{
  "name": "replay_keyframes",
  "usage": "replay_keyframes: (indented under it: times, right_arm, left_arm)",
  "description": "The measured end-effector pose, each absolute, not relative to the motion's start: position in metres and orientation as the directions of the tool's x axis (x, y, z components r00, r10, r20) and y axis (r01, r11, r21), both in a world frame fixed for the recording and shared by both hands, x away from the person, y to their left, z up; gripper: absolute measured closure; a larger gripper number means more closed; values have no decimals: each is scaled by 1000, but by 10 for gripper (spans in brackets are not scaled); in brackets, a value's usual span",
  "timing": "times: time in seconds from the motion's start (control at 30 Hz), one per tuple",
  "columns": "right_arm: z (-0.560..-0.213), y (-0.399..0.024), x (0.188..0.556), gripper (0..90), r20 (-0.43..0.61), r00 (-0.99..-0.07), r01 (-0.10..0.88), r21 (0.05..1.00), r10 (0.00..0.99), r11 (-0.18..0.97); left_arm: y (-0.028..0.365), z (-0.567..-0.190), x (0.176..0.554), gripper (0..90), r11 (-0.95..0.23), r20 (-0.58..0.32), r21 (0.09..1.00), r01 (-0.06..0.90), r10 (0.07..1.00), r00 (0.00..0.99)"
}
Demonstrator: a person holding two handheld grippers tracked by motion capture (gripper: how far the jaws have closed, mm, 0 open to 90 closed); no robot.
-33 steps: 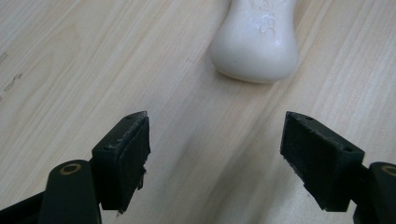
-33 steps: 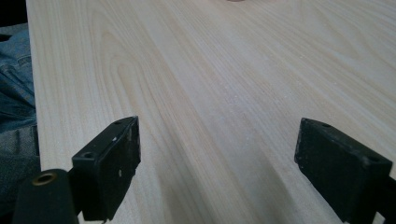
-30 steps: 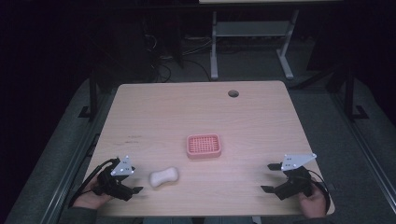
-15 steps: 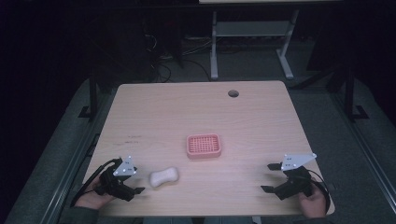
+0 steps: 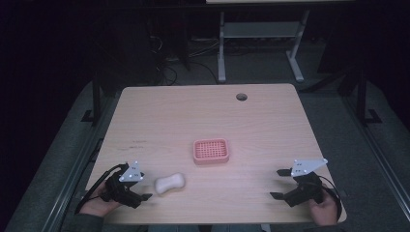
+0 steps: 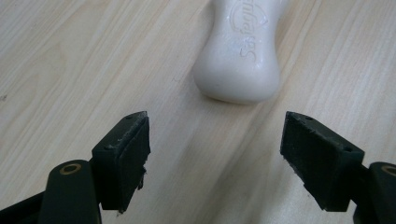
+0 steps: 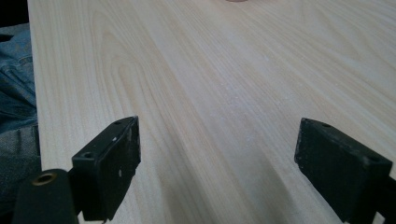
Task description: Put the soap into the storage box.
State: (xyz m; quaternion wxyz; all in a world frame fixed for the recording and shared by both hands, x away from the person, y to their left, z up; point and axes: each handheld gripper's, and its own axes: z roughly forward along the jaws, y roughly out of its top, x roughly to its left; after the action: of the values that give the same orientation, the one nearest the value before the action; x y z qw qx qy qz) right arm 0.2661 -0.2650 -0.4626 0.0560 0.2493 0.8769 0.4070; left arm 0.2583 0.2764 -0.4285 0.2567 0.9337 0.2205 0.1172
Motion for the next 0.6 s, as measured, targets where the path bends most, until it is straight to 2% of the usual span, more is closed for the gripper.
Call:
replay_keyframes:
  times: [0.6]
  right_arm:
    - [-463, -265, 267, 141, 108, -870, 393, 741, 481, 544]
  left_arm:
    - [268, -427, 260, 239, -775, 99, 534, 338, 454, 886]
